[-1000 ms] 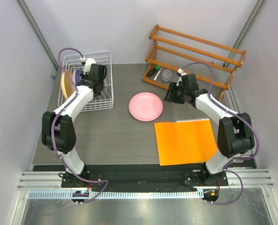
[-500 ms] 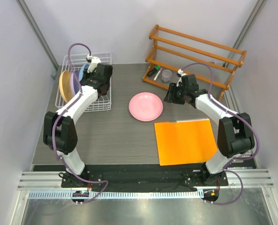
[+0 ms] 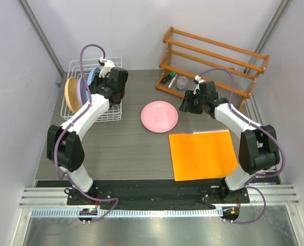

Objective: Unload the plates from the dish rack

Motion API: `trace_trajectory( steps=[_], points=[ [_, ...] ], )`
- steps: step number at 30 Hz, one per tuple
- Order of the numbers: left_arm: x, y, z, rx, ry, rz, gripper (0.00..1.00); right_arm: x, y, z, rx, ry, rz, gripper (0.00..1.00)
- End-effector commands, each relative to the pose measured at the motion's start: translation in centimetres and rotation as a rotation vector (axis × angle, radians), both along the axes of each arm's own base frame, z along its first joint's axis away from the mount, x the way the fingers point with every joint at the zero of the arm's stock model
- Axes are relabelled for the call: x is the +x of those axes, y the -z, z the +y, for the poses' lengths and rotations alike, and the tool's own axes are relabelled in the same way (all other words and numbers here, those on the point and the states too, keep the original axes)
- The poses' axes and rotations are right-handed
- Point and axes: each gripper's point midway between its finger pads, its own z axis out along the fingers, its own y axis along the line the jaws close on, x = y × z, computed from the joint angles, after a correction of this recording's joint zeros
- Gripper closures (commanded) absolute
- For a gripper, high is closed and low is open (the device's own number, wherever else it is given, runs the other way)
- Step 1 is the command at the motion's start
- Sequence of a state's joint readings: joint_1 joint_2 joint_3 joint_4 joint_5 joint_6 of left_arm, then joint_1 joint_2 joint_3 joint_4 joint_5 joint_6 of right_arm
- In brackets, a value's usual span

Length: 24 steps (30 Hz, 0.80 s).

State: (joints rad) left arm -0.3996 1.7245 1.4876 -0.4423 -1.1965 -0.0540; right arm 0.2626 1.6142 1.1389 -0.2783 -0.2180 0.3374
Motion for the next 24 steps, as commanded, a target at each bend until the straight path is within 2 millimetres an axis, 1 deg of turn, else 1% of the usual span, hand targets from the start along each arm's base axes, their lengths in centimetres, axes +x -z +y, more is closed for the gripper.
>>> trace_trajectory(
  steps=[1,5,6,8,9,11,12,13,16,17,19,20,24],
  points=[
    [-1.3,-5.9,-1.1,-0.066,0.029,-0.145,1.0,0.5,-3.3,0.9,0.031,-0.029,-0.079,0.44],
    [-1.9,-7.2,-1.9,-0.092,0.058,-0.16,1.0,0.5,-3.5,1.7,0.037,-0.048,-0.08,0.43],
    [-2.0,-7.0,-2.1,-0.098,0.07,-0.146,1.0,0.5,-3.6,2.1,0.049,-0.062,-0.083,0.43],
    [-1.9,-7.0,-3.2,-0.146,0.123,-0.147,1.0,0.4,-3.9,2.8,0.074,-0.088,-0.085,0.42],
    [-2.0,-6.7,-3.5,-0.159,0.139,-0.138,1.0,0.4,-4.2,3.5,0.09,-0.11,-0.094,0.41],
    [-1.6,-6.1,-5.2,-0.225,0.212,-0.124,1.0,0.1,-4.6,4.4,0.117,-0.136,-0.102,0.4],
    [-1.6,-5.6,-5.9,-0.245,0.237,-0.109,1.0,0.0,-5.3,5.3,0.145,-0.165,-0.118,0.39],
    [-1.3,-4.9,-7.3,-0.291,0.303,-0.084,1.0,-0.1,-5.8,5.8,0.16,-0.179,-0.131,0.39],
    [-1.2,-3.2,-9.7,-0.397,0.383,-0.057,1.0,-0.4,-7.2,7.3,0.221,-0.218,-0.161,0.36],
    [-1.2,-2.4,-11.4,-0.465,0.45,-0.03,1.0,-0.5,-7.4,7.7,0.243,-0.222,-0.161,0.35],
    [-1.2,-1.2,-13.4,-0.549,0.507,-0.014,1.0,-0.6,-8.2,8.6,0.278,-0.25,-0.184,0.34],
    [-1.4,-0.5,-14.6,-0.6,0.553,0.01,1.0,-0.6,-8.4,8.8,0.287,-0.253,-0.188,0.34],
    [-1.7,0.6,-17.5,-0.731,0.643,0.032,1.0,-0.6,-8.3,9.4,0.321,-0.263,-0.195,0.33]
  ],
)
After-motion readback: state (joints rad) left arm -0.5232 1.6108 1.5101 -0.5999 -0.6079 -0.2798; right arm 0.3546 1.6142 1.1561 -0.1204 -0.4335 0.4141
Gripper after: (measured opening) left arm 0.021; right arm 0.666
